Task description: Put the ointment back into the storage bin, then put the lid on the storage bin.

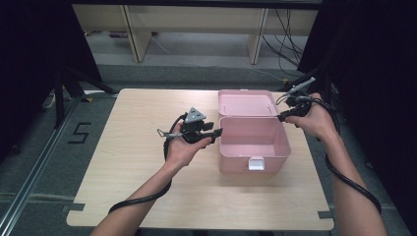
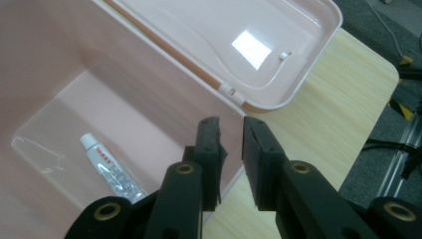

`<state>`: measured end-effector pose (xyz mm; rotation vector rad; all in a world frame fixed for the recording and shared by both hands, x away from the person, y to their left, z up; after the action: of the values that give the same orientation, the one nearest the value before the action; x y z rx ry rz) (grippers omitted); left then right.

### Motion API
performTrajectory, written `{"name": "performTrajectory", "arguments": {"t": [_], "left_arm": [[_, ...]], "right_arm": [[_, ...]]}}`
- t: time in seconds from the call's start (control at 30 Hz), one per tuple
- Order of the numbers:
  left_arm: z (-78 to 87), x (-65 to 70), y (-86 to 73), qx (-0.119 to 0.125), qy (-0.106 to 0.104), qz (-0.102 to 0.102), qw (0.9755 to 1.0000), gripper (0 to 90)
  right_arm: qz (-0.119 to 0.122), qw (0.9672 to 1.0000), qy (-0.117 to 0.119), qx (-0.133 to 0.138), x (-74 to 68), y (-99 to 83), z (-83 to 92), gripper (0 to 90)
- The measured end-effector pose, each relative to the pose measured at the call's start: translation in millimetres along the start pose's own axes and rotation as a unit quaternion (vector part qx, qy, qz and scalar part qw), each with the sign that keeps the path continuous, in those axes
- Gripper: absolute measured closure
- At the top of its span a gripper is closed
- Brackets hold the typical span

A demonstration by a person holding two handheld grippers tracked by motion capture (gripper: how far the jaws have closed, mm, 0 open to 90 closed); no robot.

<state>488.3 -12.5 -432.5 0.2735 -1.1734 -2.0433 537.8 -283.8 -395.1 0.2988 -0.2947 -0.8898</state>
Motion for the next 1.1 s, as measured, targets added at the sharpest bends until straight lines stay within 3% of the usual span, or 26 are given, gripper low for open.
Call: {"name": "performTrajectory", "arguments": {"t": [0.13, 0.33, 0.43, 0.53, 0.57, 0.63, 0.7, 0.77, 0.83, 0.97, 1.0, 1.03, 1.1], "left_arm": [[-1.7, 1.7, -0.5, -0.009, 0.003, 0.003, 1.0000, 58.3], [-2.0, 4.6, -0.7, -0.008, 0.003, 0.002, 1.0000, 70.1], [-1.5, 7.0, -0.9, -0.005, 0.003, -0.015, 0.9999, 76.8], [-3.7, 8.9, -2.9, -0.005, 0.004, -0.031, 0.9995, 82.1], [-4.1, 9.1, -4.1, -0.006, 0.006, -0.037, 0.9993, 84.2], [-5.5, 10.6, -5.7, 0.001, 0.005, -0.041, 0.9991, 89.8], [-7.0, 13.4, -8.8, -0.001, 0.001, -0.047, 0.9989, 90.0], [-8.1, 16.8, -12.3, -0.005, 0.000, -0.048, 0.9988, 90.0], [-9.9, 20.1, -15.2, -0.007, -0.005, -0.050, 0.9987, 90.0], [-12.6, 25.0, -18.4, -0.007, -0.014, -0.049, 0.9987, 90.0], [-12.8, 25.5, -18.5, -0.008, -0.014, -0.050, 0.9986, 90.0], [-13.4, 26.2, -18.9, -0.009, -0.014, -0.051, 0.9986, 90.0], [-15.4, 27.3, -18.6, -0.006, -0.018, -0.051, 0.9985, 90.0]], "right_arm": [[-0.030, 0.9995, -0.002, 0.008, 2.2, 1.2, -0.6, 75.2], [-0.041, 0.9987, -0.015, 0.024, 8.0, 5.4, 0.7, 74.8], [-0.066, 0.9974, -0.012, 0.025, 7.2, 6.7, 0.9, 75.7], [-0.058, 0.9975, -0.021, 0.033, 12.8, 9.2, -1.2, 77.6], [-0.071, 0.9968, -0.021, 0.031, 12.6, 9.1, -1.3, 78.4], [-0.072, 0.9962, -0.027, 0.040, 17.1, 10.3, -1.7, 81.5], [-0.091, 0.9946, -0.031, 0.041, 21.0, 10.5, -2.9, 85.2], [-0.099, 0.9931, -0.051, 0.038, 30.5, 10.8, -5.9, 90.0], [-0.124, 0.9904, -0.047, 0.039, 36.0, 11.7, -9.0, 90.0], [-0.151, 0.9868, -0.048, 0.033, 47.6, 14.9, -17.5, 88.5], [-0.168, 0.9841, -0.048, 0.032, 48.0, 17.1, -20.0, 87.4], [-0.163, 0.9847, -0.053, 0.032, 50.7, 18.5, -21.5, 86.8], [-0.176, 0.9828, -0.044, 0.037, 52.7, 24.6, -27.0, 85.1]]}}
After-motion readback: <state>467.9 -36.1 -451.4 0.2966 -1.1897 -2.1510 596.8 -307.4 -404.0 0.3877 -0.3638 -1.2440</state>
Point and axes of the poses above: each handheld gripper's, and its own axes: z roughly backward along the jaws, y roughly out of its top, x roughly to its right, the point moved 7 cm from there along -z, roughly forward along the jaws, and after that the axes turned 10 degrees about -x, right-handed, at the moved point
